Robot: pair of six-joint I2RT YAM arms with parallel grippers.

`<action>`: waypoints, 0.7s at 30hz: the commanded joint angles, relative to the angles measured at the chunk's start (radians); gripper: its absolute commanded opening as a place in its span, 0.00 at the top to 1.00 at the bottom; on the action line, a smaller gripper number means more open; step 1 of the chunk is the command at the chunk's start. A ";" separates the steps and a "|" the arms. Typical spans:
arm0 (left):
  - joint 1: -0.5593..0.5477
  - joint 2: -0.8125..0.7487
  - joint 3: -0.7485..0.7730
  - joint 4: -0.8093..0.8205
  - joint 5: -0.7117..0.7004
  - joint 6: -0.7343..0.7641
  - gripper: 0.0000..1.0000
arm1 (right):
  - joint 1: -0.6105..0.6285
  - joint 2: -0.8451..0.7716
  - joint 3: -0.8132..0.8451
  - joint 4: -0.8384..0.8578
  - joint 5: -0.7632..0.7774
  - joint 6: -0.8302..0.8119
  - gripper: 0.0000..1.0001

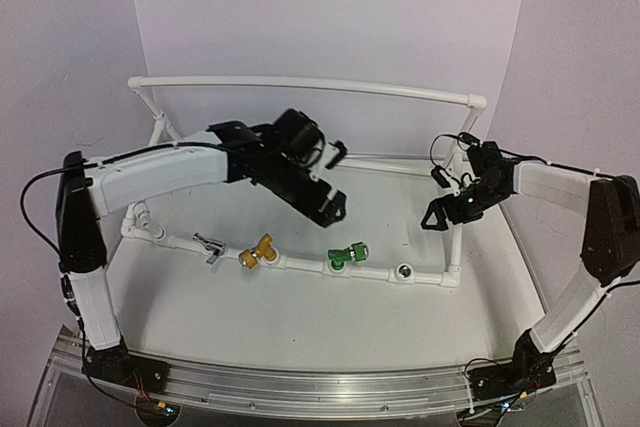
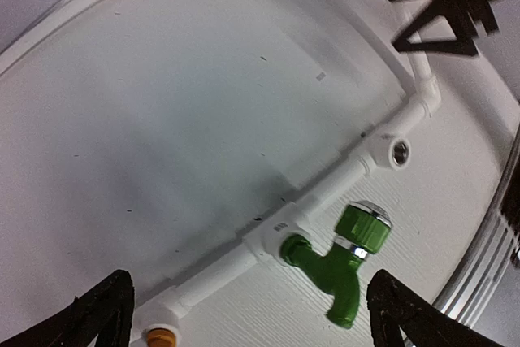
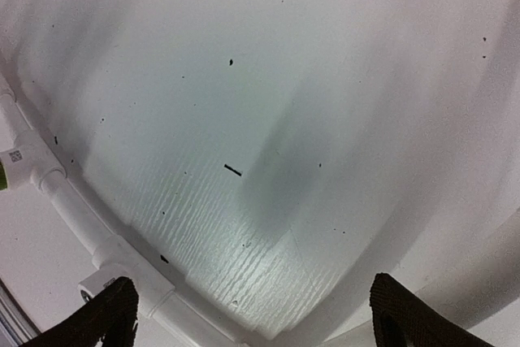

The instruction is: Install the water faucets

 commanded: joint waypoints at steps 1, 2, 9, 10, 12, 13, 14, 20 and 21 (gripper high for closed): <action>0.192 -0.198 -0.114 0.080 0.060 -0.134 0.00 | -0.010 -0.136 0.106 -0.056 -0.030 -0.018 0.02; 0.229 -0.234 -0.160 0.095 0.074 -0.153 0.00 | -0.010 -0.161 0.115 -0.065 -0.036 -0.024 0.02; 0.420 -0.498 -0.456 0.169 0.062 -0.252 0.00 | -0.013 -0.347 0.033 -0.073 0.029 -0.034 0.02; 0.430 -0.528 -0.492 0.166 0.044 -0.264 0.00 | -0.015 -0.367 0.009 -0.073 0.047 -0.033 0.02; 0.449 -0.580 -0.558 0.159 0.021 -0.294 0.00 | -0.022 -0.395 -0.033 -0.071 0.079 -0.030 0.02; 0.456 -0.605 -0.590 0.157 0.002 -0.310 0.00 | -0.026 -0.408 -0.051 -0.070 0.092 -0.029 0.02; 0.460 -0.628 -0.619 0.157 -0.021 -0.325 0.00 | -0.030 -0.419 -0.064 -0.071 0.099 -0.026 0.02; 0.467 -0.714 -0.701 0.151 -0.070 -0.391 0.00 | -0.032 -0.472 -0.079 -0.072 0.111 -0.003 0.02; 0.468 -0.714 -0.701 0.146 -0.078 -0.395 0.00 | -0.032 -0.476 -0.080 -0.073 0.114 0.000 0.02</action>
